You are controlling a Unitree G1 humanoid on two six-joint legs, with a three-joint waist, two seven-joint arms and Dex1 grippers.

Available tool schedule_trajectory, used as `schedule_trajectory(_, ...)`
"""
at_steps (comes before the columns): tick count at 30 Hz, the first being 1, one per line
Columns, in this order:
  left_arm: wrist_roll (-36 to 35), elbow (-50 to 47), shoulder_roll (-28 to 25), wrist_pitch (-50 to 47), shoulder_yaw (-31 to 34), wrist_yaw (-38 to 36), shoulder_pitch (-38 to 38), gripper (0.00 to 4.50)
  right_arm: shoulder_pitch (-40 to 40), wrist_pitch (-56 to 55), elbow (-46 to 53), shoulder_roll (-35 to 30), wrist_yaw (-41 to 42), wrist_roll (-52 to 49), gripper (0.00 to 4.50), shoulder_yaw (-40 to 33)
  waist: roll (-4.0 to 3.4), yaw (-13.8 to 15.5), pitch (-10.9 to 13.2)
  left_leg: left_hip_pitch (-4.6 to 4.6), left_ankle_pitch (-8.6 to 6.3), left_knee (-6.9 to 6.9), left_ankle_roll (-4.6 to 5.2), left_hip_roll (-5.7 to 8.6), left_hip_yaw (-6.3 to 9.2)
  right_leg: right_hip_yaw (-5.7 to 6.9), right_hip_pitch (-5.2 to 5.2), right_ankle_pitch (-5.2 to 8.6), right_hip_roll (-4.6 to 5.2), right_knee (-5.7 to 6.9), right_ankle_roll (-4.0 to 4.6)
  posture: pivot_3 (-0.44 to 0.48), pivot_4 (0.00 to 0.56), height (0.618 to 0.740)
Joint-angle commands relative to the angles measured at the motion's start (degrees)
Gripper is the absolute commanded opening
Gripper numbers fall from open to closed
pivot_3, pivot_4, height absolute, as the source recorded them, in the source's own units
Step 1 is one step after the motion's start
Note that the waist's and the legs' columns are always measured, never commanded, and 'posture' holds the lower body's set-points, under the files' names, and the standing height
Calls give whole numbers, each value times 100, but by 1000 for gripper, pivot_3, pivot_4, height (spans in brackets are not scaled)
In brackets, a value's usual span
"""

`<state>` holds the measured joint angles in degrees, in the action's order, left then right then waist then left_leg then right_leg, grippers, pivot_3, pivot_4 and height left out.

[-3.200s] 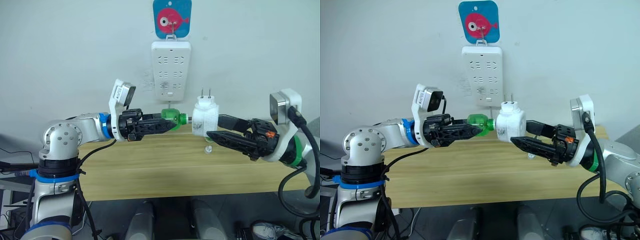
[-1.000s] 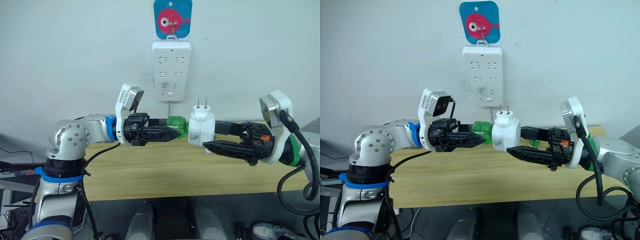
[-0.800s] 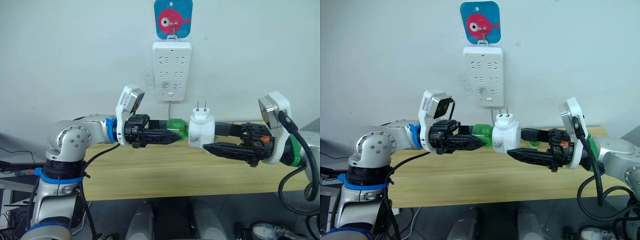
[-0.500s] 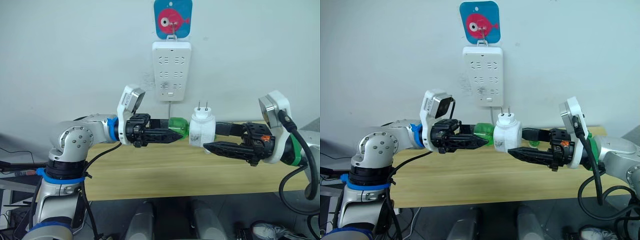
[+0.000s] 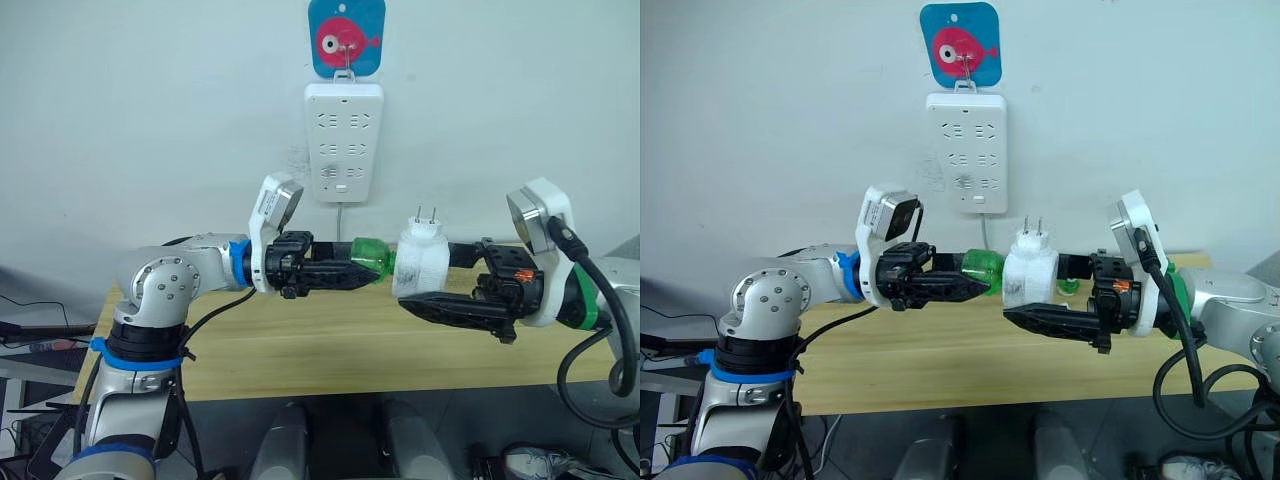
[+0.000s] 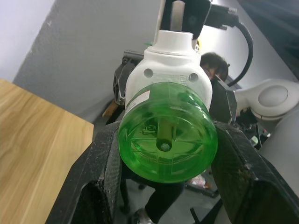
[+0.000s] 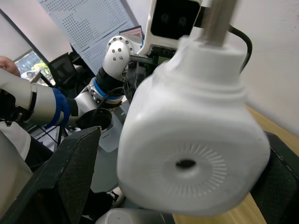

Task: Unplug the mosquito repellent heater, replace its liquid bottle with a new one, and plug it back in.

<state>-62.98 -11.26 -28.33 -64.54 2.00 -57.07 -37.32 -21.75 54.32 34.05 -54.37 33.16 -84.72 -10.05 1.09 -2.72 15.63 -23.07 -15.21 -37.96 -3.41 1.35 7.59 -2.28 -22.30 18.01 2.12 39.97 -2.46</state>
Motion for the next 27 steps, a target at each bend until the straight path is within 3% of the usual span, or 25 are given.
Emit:
schedule_trajectory(1,-207,11,109,-16,210,252,-93,2344,26,-13,302,-107,109,20,4500,-75,0,1,0,0,0,0,0,0,0,0,0,0,0,0,0,-19,203,732)
schedule_trajectory(8,-409,65,185,-47,306,527,-105,2344,195,-60,376,-224,167,400,4500,-95,1,2,-1,0,0,0,0,0,0,0,0,0,0,1,0,-20,200,732)
schedule_trajectory(15,-457,199,261,-9,362,719,-185,2344,1197,-551,868,-327,795,1666,4500,-237,2,49,-3,0,0,-2,-1,2,-1,-1,0,0,-1,0,-1,-22,197,732)
schedule_trajectory(18,-248,71,-59,25,155,294,-137,2344,1893,-828,605,-712,1635,2340,3926,-530,4,78,-4,0,1,-2,-1,2,-1,1,1,0,-2,0,-1,-25,197,732)
schedule_trajectory(22,60,-42,-511,196,-124,-376,-79,2344,2315,-1543,70,-993,2415,3320,2486,-861,2,72,-10,7,0,-3,-1,4,-13,-8,3,-3,-3,2,-5,-30,194,732)
schedule_trajectory(27,87,-7,-641,212,-229,-865,-242,2344,1340,-1747,-856,-804,2518,3585,763,-605,3,55,-18,11,1,-4,-1,0,-15,-10,6,-3,-4,3,-5,-38,186,732)
